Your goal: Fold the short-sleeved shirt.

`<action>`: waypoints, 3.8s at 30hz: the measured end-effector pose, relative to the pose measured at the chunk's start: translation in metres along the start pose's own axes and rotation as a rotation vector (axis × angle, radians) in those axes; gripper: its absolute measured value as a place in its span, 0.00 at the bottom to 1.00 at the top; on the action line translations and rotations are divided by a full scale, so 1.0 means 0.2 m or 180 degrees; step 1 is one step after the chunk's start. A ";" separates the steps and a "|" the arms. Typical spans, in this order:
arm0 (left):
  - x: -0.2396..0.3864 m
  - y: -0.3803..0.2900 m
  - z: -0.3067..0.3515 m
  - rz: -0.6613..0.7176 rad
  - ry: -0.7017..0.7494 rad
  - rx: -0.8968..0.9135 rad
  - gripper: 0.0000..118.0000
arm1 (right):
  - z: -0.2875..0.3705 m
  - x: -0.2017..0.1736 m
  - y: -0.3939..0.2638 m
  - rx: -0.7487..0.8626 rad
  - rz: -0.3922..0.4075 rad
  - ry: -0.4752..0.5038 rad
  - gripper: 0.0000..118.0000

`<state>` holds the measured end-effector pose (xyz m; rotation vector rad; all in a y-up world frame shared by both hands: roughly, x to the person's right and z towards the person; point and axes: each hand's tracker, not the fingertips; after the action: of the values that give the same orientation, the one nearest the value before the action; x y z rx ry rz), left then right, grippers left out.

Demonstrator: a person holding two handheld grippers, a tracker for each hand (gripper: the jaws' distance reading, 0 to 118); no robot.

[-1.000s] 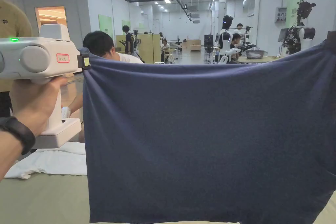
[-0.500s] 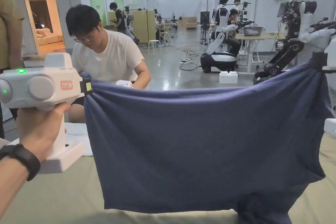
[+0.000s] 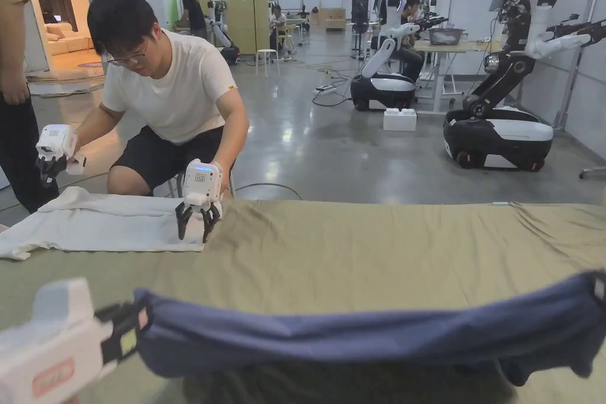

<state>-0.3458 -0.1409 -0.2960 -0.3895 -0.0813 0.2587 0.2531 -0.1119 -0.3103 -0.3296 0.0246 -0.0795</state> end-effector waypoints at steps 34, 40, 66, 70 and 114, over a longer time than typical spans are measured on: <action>0.27 -0.67 0.90 -0.0811 0.0506 0.0457 0.75 | 0.90 -0.14 -0.80 -0.0186 -0.0074 0.0223 0.63; 0.33 -0.68 0.94 -0.0806 0.0332 0.0472 0.00 | 0.91 -0.25 -0.82 -0.0156 0.0011 0.0384 0.00; -0.39 -1.14 0.31 0.0018 0.0367 -0.1572 0.04 | 0.89 -0.21 -0.96 -0.0750 -0.0213 0.0322 0.00; -0.32 -1.13 0.26 -0.0307 0.0349 -0.1803 0.01 | 0.90 -0.17 -0.95 -0.0832 -0.0219 0.0132 0.00; -0.28 -0.51 -0.74 -0.0124 0.0829 -0.1540 0.59 | -0.66 0.10 -0.78 -0.1960 -0.0410 -0.0250 0.18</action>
<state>-0.3567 -0.3015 -0.3950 -0.8979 0.1075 0.1453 0.2560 -0.3033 -0.3847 -0.9497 -0.0517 -0.1871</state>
